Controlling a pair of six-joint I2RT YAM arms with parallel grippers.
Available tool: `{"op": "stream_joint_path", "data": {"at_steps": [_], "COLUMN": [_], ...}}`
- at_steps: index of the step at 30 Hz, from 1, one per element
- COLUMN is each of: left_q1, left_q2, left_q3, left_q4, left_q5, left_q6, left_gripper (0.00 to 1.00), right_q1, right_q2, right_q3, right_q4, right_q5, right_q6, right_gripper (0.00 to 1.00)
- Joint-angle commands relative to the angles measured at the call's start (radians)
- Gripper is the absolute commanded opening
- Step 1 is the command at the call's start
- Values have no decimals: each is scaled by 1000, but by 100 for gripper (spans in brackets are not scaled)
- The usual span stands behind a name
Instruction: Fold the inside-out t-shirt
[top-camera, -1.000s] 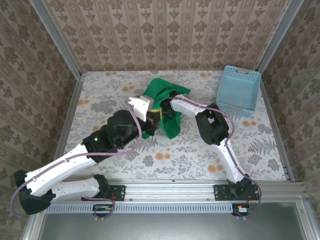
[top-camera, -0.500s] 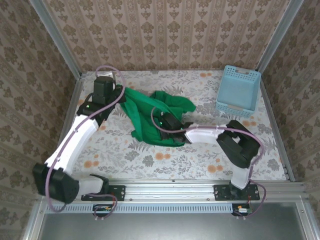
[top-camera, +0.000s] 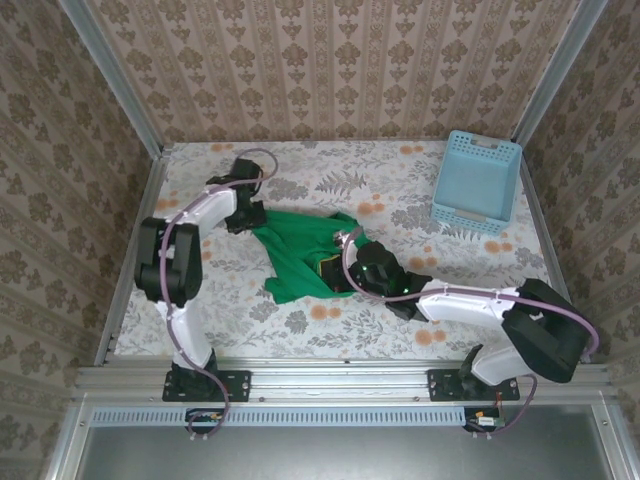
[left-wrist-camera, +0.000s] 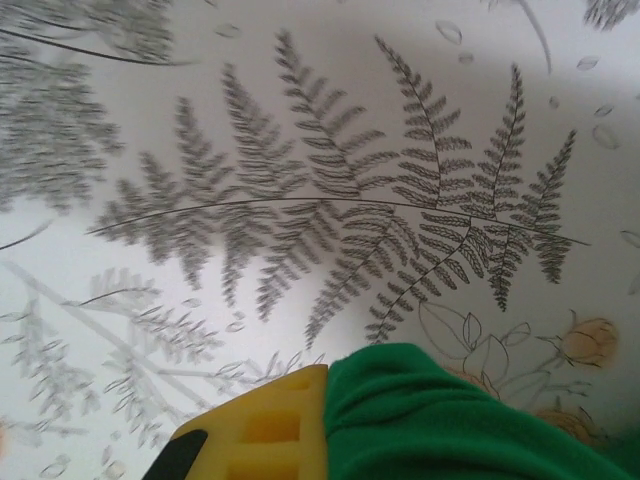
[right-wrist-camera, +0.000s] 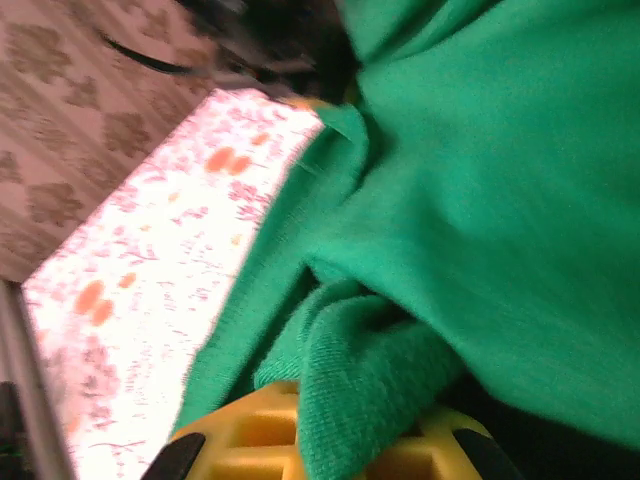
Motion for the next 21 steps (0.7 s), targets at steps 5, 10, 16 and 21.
{"op": "stream_joint_path", "data": {"at_steps": [5,10,16,21], "left_q1": [-94,-109,-12,95], "left_q2": [94,33,-130,-318], "left_q3": [29,-79,-298,-444], "left_q4": [-110,-95,32,136], "left_q5": [8,-34,-35,4], "left_q6": [50,47,-34,-84], "left_gripper": [0,0,0,0], "right_q1": [1,-42,-64,-107], "right_q2": [-97,-175,-405,-636], "right_q3": [-34,-85,-131,-160], "right_q4": [133,176,29,-212], "right_q5": [59,85,194,329], "right_q6": [-4,33,-22,-71], "right_gripper": [0,0,0,0]}}
